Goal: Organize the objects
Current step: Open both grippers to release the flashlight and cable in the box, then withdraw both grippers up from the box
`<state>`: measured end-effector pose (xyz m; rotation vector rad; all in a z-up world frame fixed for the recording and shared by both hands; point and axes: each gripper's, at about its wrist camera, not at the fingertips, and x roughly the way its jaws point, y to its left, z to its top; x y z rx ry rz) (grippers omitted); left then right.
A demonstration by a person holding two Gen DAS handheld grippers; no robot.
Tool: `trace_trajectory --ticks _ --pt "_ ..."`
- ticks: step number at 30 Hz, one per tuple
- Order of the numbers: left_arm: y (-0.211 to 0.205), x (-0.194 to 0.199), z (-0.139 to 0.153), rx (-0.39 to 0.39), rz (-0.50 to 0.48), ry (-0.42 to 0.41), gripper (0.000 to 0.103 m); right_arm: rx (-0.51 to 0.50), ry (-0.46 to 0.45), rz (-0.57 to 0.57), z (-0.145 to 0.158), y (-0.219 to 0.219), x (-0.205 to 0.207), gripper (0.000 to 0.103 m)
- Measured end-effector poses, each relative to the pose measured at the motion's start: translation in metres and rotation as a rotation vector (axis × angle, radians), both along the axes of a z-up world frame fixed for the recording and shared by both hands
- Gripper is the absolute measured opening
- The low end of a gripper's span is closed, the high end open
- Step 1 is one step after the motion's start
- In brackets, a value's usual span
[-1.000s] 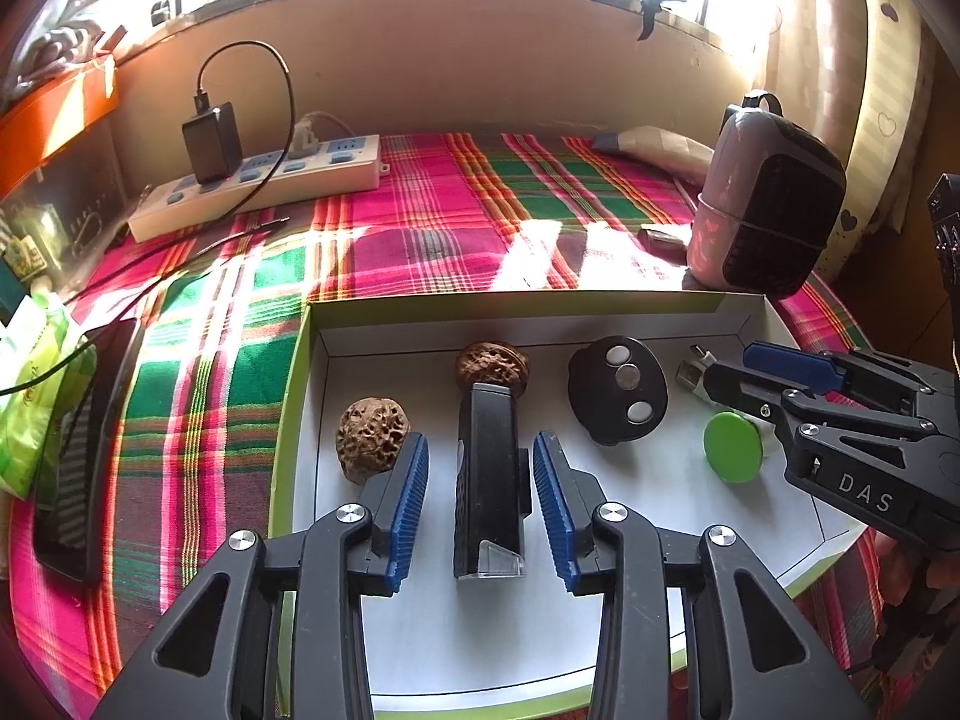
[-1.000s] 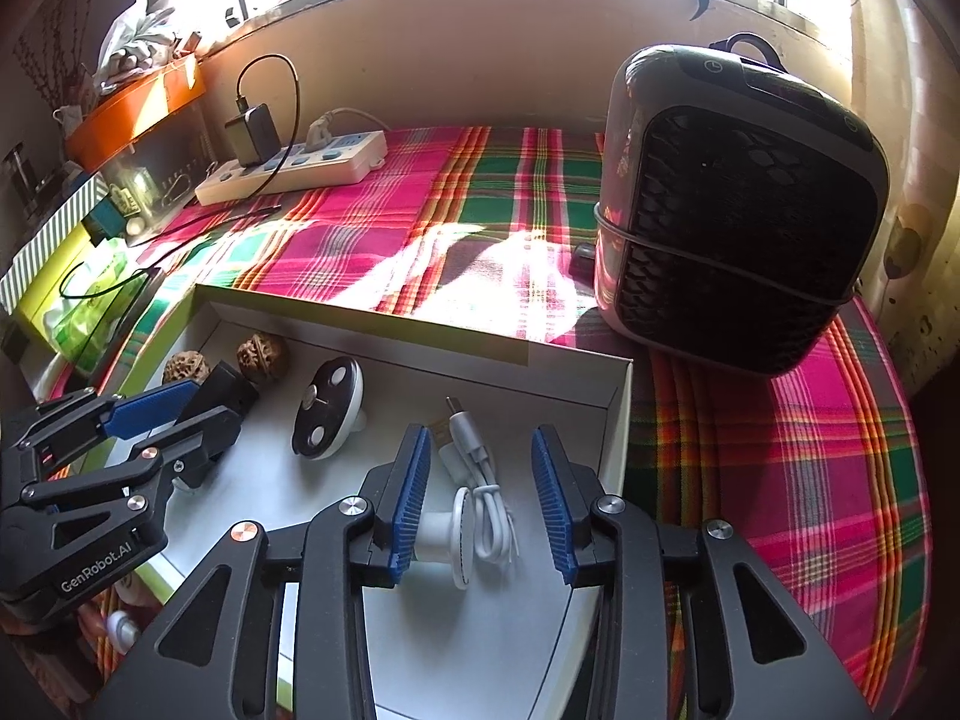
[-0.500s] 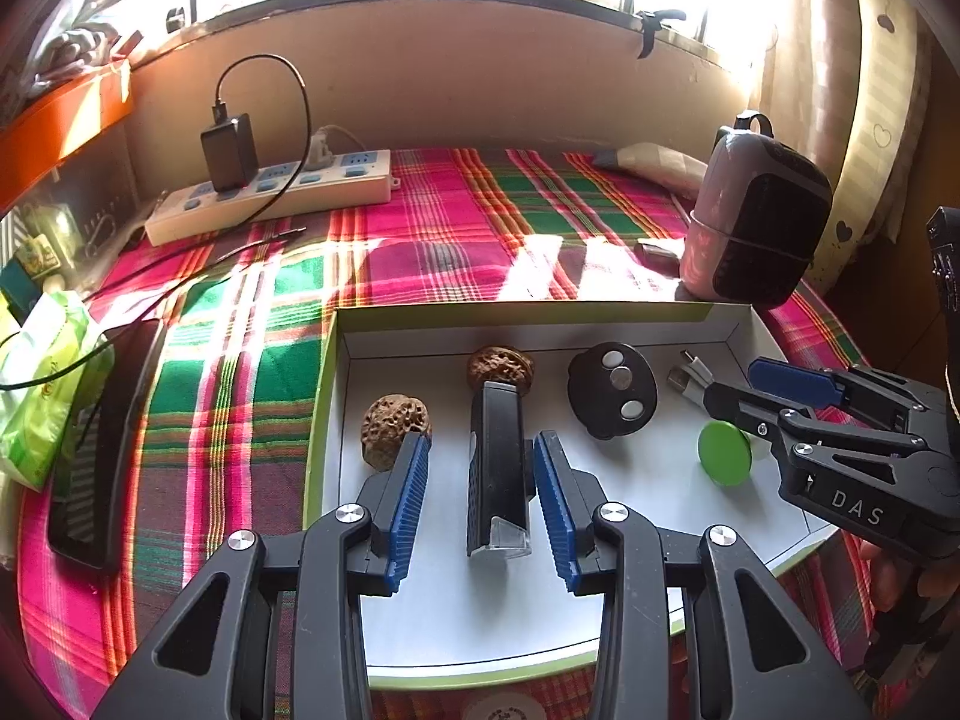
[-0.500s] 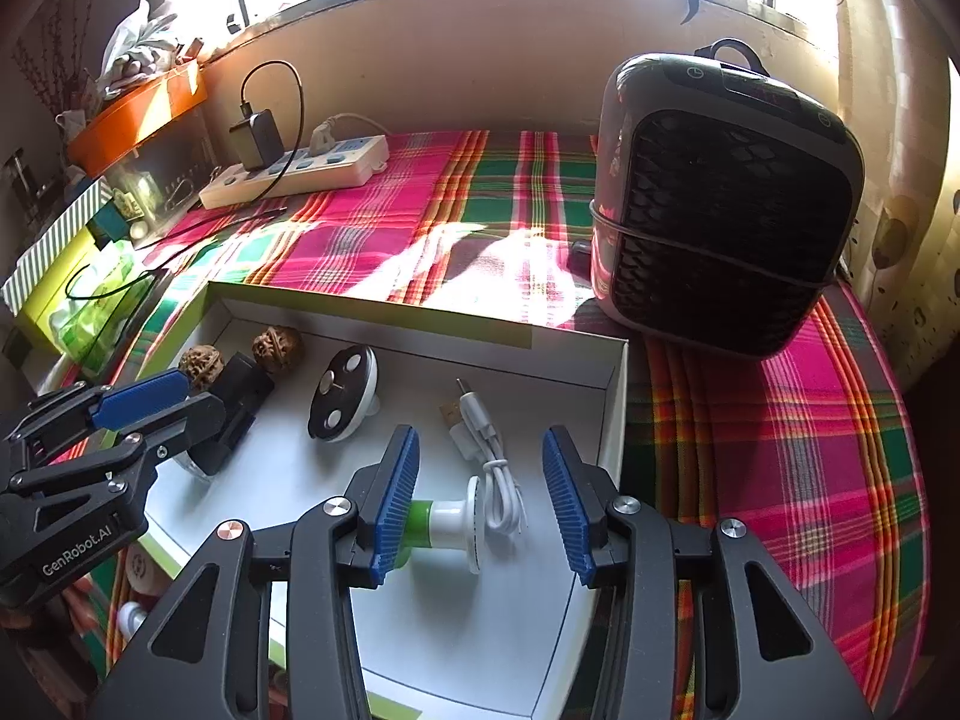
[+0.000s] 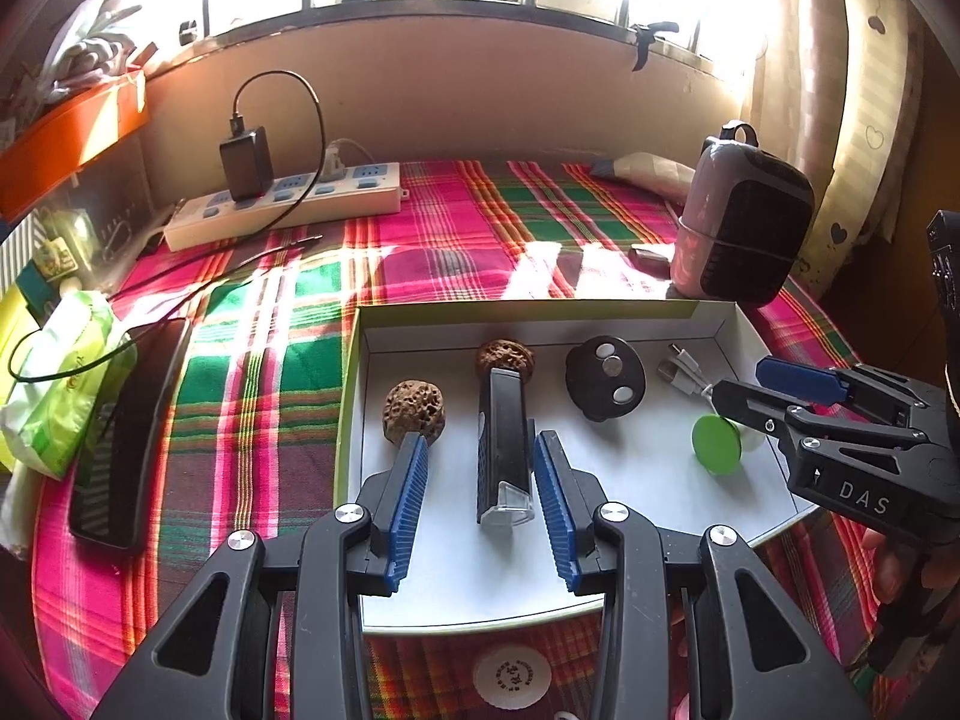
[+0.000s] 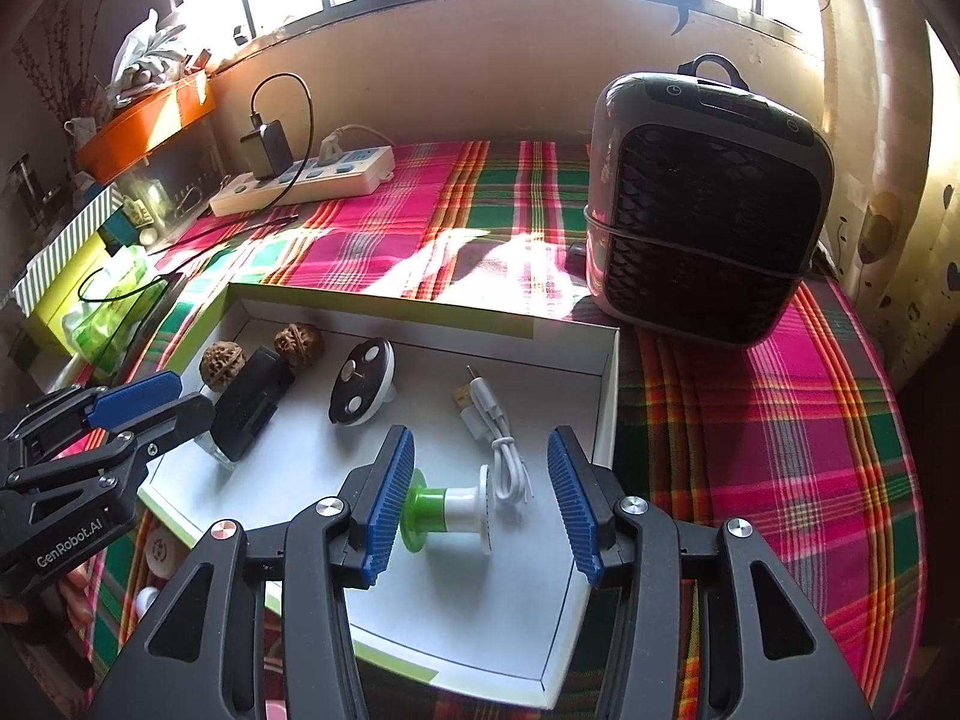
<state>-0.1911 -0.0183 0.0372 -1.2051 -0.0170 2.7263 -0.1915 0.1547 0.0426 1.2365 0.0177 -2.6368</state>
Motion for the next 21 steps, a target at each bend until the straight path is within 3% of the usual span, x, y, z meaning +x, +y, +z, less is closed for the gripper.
trace_trajectory --ticks 21 --pt "-0.012 0.06 0.011 -0.021 0.039 0.065 0.035 -0.056 0.056 0.019 0.009 -0.01 0.062 0.048"
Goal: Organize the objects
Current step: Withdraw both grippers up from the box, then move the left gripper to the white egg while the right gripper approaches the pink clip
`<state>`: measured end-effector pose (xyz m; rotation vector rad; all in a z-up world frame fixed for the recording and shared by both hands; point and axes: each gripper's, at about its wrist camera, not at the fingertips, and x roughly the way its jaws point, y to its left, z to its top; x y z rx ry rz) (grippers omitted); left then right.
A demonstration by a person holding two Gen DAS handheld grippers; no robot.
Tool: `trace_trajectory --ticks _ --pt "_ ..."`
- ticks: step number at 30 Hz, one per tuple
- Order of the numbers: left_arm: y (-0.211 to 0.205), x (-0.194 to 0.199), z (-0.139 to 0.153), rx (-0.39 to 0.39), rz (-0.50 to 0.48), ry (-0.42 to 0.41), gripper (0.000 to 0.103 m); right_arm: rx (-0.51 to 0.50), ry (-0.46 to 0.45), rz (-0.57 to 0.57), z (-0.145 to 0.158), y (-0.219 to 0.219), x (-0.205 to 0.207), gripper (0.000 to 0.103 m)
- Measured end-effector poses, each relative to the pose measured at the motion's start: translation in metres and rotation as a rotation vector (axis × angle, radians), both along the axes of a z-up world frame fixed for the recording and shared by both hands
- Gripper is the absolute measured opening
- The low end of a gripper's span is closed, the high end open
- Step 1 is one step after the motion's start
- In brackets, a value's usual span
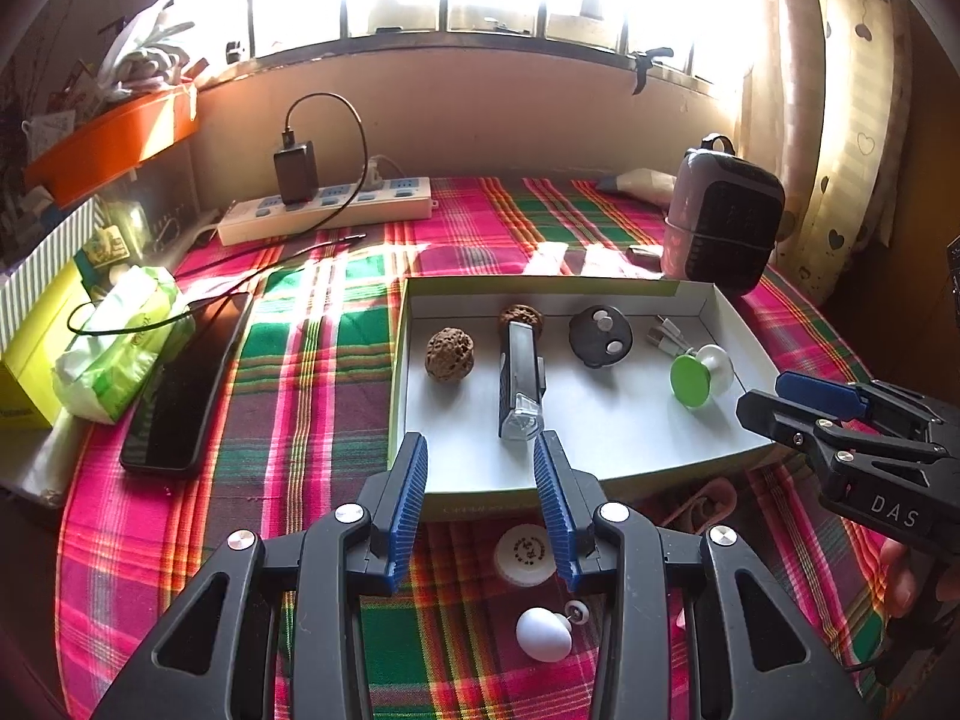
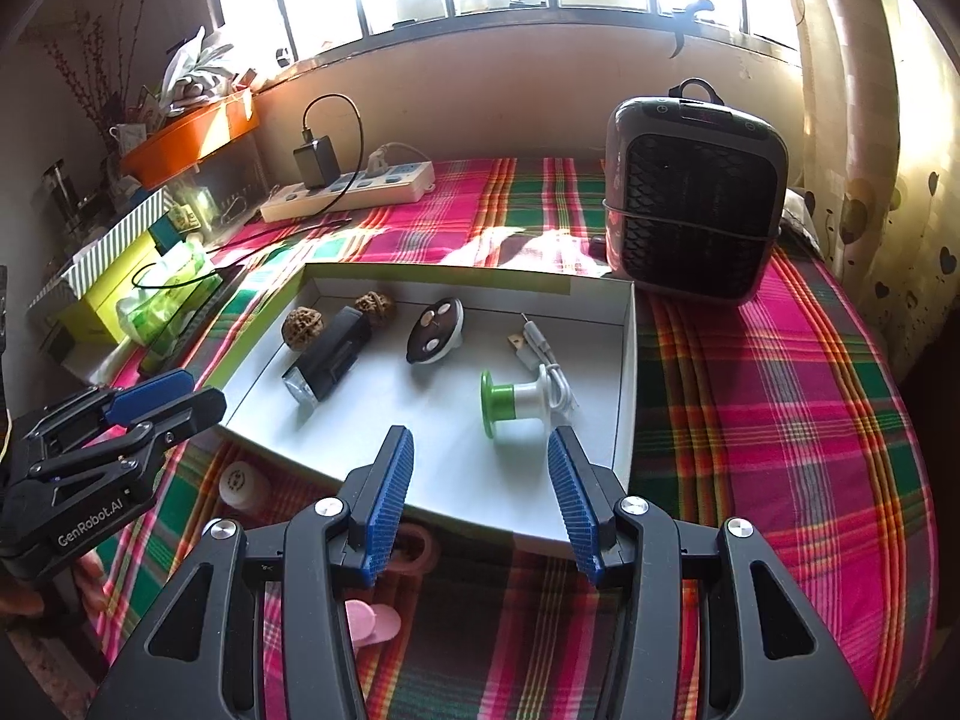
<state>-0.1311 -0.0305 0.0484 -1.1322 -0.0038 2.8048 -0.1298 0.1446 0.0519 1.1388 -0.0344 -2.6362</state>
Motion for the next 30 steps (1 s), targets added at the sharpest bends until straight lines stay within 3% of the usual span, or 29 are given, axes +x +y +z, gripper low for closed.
trace_trajectory --ticks 15,22,26,30 --pt "0.002 0.03 -0.007 0.008 -0.015 -0.01 0.035 -0.005 -0.004 0.013 -0.009 -0.01 0.032 0.048" --pt "-0.005 0.044 -0.015 0.059 -0.025 -0.026 0.035 -0.006 -0.022 -0.003 -0.018 -0.018 0.049 0.049" --pt "-0.013 0.05 -0.02 0.083 -0.02 -0.039 0.035 0.008 -0.014 0.002 -0.021 -0.025 0.059 0.06" --pt "-0.016 0.054 -0.024 0.099 -0.033 -0.046 0.037 -0.004 -0.026 -0.017 -0.025 -0.029 0.064 0.061"
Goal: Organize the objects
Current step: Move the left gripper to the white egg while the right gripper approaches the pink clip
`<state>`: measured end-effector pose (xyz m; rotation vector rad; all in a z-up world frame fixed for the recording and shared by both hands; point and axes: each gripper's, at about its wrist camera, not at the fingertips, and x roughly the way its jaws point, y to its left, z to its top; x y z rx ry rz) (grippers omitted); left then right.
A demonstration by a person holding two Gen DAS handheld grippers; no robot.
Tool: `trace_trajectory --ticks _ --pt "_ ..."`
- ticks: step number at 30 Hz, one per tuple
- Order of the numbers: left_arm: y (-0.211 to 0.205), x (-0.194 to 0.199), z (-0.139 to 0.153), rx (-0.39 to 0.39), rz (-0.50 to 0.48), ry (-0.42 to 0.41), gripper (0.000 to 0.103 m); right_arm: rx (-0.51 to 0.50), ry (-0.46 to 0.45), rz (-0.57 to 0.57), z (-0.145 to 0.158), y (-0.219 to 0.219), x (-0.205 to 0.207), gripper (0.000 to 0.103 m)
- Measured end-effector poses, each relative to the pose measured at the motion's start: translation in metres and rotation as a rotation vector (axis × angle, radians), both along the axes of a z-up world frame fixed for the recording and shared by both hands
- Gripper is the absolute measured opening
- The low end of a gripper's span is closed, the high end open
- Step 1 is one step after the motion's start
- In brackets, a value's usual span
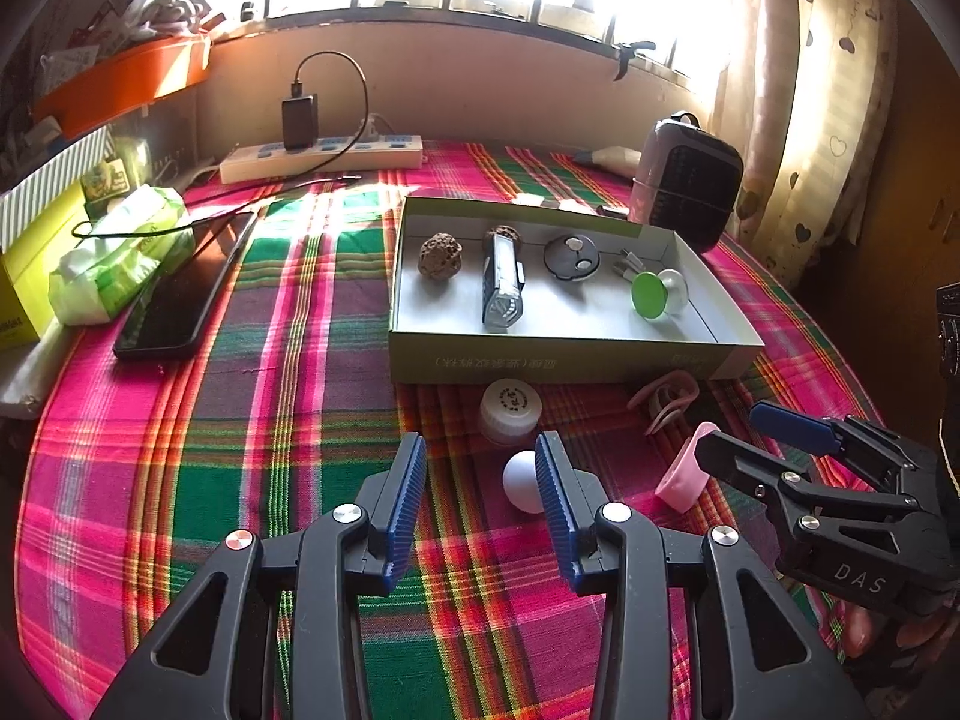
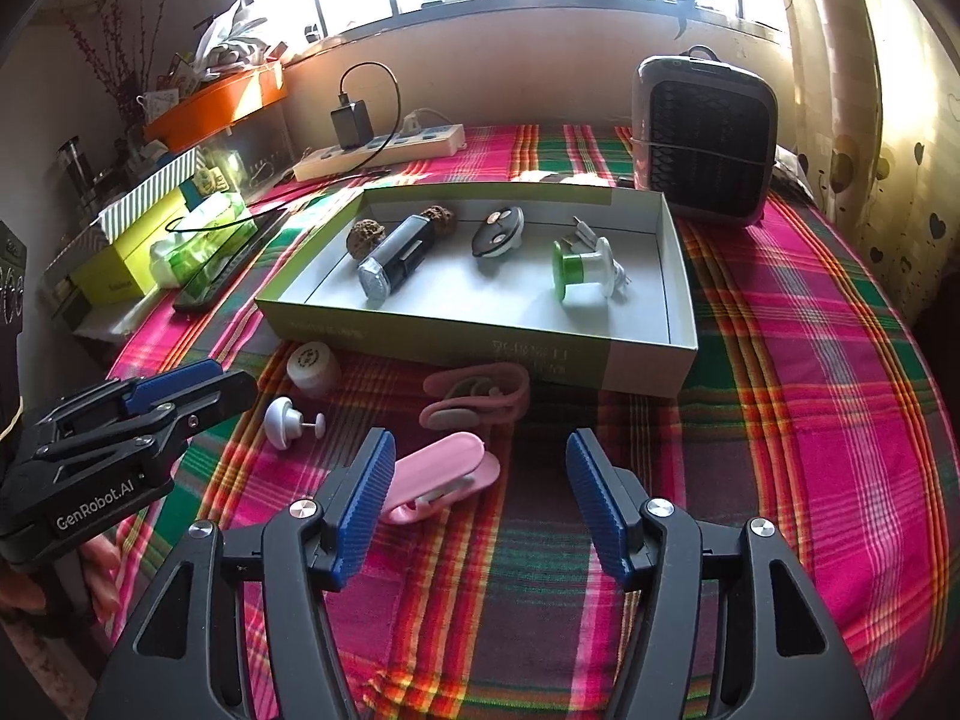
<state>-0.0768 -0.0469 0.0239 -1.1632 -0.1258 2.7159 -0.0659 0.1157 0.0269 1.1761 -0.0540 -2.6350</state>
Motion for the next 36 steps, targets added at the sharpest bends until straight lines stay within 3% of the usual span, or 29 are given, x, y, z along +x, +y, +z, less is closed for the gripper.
trace_trajectory --ticks 10,28,36 --pt "0.001 -0.002 -0.008 0.054 -0.034 -0.031 0.038 0.031 -0.026 -0.006 -0.009 -0.011 -0.002 0.061" --pt "0.015 -0.011 -0.019 0.042 -0.094 -0.07 0.038 0.114 -0.043 -0.101 -0.011 0.018 0.009 0.063" --pt "0.021 -0.01 -0.019 0.066 -0.129 -0.08 0.038 0.077 -0.034 -0.1 -0.01 0.027 0.011 0.063"
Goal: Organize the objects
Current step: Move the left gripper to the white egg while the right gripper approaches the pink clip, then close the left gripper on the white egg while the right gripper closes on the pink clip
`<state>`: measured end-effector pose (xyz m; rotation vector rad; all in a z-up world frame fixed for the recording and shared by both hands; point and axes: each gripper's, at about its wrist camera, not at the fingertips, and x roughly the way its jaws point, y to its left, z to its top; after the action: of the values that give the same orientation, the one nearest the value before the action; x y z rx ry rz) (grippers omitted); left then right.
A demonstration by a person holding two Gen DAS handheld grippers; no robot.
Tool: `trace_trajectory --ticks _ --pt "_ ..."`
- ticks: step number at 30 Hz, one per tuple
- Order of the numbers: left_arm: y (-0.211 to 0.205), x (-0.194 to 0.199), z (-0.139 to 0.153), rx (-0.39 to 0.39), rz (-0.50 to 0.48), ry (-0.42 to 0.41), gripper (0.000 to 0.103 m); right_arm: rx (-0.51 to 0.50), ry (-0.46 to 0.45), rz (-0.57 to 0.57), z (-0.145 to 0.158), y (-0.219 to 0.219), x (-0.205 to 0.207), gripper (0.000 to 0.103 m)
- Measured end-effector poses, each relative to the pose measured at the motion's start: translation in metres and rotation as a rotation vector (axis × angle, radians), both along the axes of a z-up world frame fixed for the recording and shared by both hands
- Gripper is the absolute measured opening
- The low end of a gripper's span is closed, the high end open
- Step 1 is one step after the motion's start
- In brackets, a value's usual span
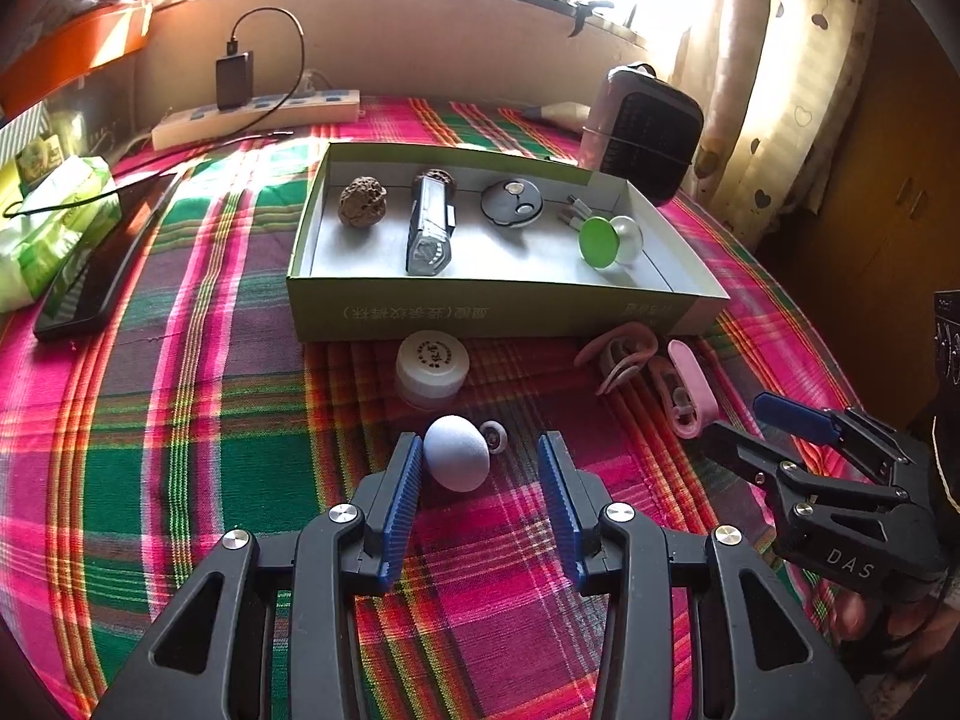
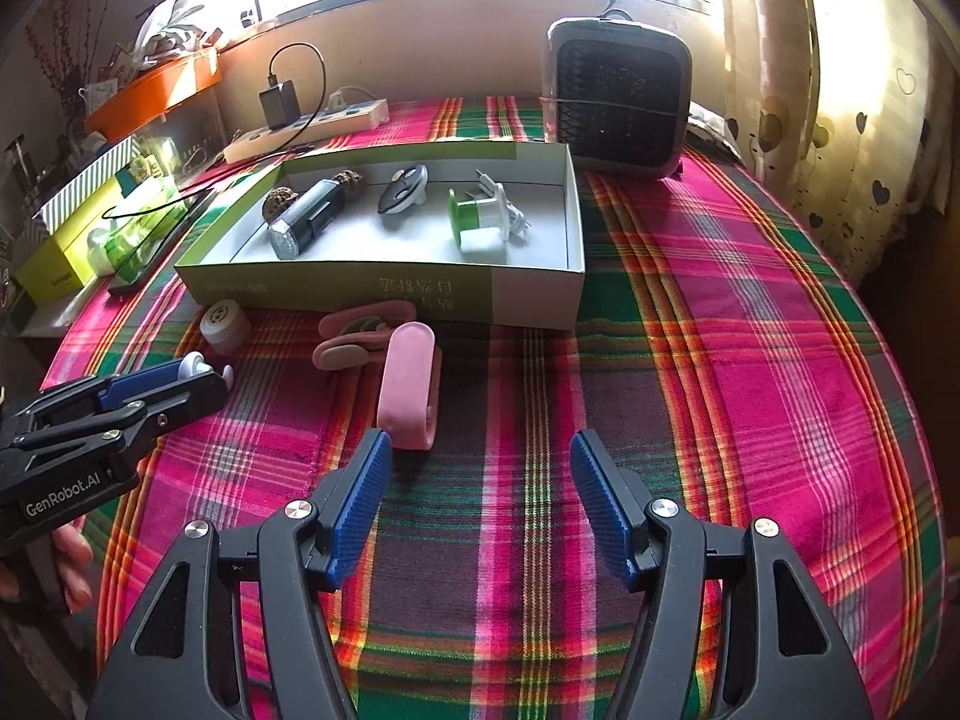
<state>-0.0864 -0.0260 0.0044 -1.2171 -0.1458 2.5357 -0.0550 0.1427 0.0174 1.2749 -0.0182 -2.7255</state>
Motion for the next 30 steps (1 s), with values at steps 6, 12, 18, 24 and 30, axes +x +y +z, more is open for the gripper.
trace_trajectory --ticks 6,12,18,24,30 --pt "0.009 0.001 -0.001 -0.001 -0.046 -0.011 0.038 -0.02 0.012 0.075 0.001 -0.008 -0.003 0.063" --pt "0.01 -0.001 -0.001 -0.023 -0.048 -0.007 0.038 -0.022 -0.014 0.092 -0.004 -0.011 -0.014 0.063" --pt "0.013 0.0 0.0 -0.047 -0.049 -0.001 0.038 -0.014 -0.03 0.082 -0.006 -0.01 -0.022 0.063" --pt "0.013 0.0 0.0 -0.056 -0.052 0.005 0.038 -0.005 -0.033 0.071 -0.007 -0.009 -0.025 0.063" --pt "0.015 0.0 -0.001 -0.066 -0.036 0.004 0.035 0.012 -0.029 0.065 -0.007 -0.008 -0.023 0.063"
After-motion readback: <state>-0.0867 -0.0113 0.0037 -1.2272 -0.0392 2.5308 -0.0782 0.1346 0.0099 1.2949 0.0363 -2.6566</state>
